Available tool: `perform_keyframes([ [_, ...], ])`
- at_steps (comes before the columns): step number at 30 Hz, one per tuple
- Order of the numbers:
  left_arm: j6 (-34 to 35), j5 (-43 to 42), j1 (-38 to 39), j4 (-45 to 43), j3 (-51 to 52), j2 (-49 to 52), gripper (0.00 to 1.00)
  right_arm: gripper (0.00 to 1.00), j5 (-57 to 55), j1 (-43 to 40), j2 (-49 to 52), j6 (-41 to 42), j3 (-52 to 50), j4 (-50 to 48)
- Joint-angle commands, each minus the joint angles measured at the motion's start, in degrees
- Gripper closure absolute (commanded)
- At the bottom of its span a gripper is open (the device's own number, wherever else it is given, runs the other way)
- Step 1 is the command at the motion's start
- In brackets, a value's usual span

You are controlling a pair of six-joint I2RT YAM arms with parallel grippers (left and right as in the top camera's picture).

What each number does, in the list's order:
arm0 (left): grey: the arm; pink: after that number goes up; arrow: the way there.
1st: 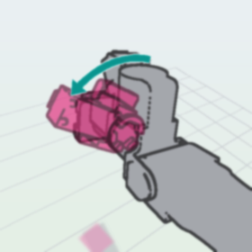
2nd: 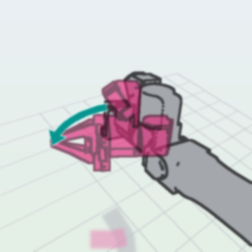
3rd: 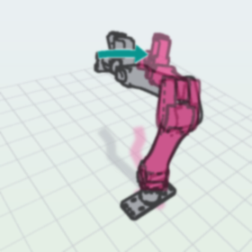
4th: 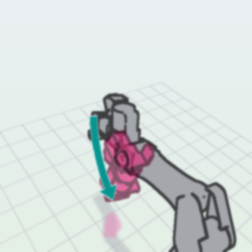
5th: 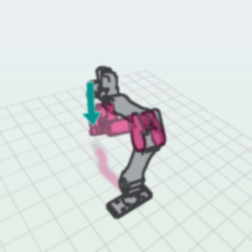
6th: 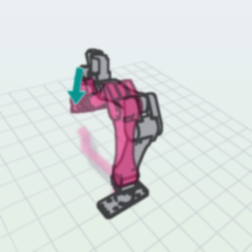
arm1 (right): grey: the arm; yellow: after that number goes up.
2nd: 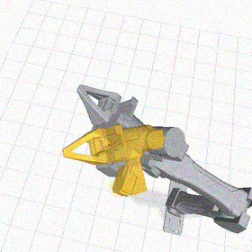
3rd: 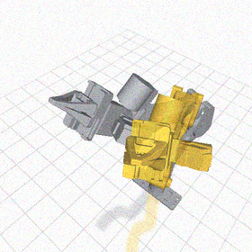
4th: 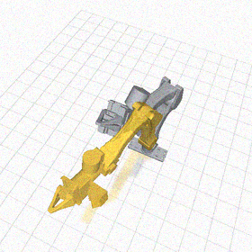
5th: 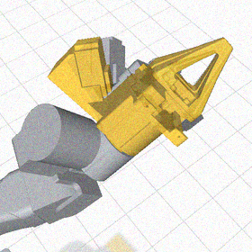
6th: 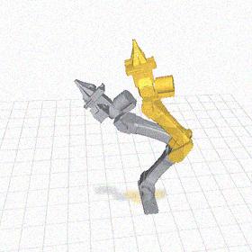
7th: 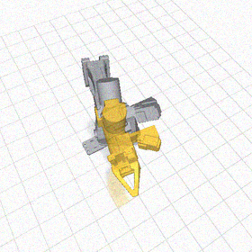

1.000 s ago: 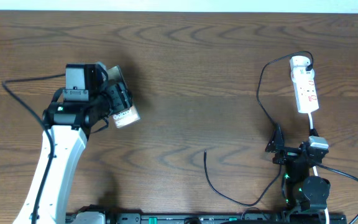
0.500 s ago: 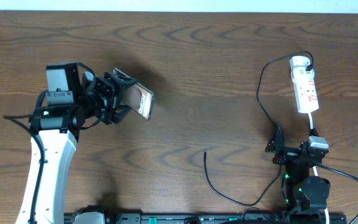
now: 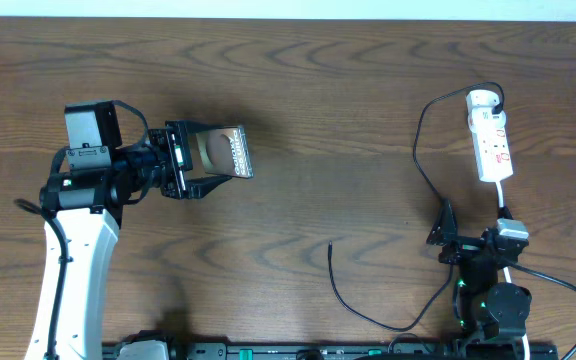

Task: Plug charger to phone and switch on socket
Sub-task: 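Lift the phone with the left gripper and tilt it upright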

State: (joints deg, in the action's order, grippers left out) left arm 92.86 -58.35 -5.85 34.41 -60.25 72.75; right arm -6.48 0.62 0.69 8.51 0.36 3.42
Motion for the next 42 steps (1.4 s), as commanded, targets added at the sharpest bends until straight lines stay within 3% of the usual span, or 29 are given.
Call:
perform_keyframes([
  [1,3.63,-3.17,-0.24,-0.46,-2.03,-0.96,0.93,0.01,-0.46,0.55,-0.35,-0.46,-0.04,0.22],
  [16,2.69,-2.01,-0.26,-0.5,-2.03,-0.96,0.93,0.01,-0.46,0.55,-0.35,-0.44,-0.04,0.22],
  [19,-2.29,1.01,-0.24,-0.48,-2.03,-0.96,0.93,0.01,-0.46,0.55,-0.35,-0.44,-0.04,0.22],
  [28,-25.55,11.02,-0.24,-0.37,-2.01,-0.94,0.93,0.01,-0.46,0.55,-0.35,-0.46,-0.04,0.22],
  [34,-39.17,27.3,-0.24,2.01,-1.88,-0.92,0.93,0.01,-0.46,0.55,-0.35,-0.46,-0.04,0.22],
  [42,-40.85,54.64,-0.24,9.81,-1.86,-0.33,0.93,0.01,-0.46,0.55,-0.35,-0.46,-0.04,0.22],
])
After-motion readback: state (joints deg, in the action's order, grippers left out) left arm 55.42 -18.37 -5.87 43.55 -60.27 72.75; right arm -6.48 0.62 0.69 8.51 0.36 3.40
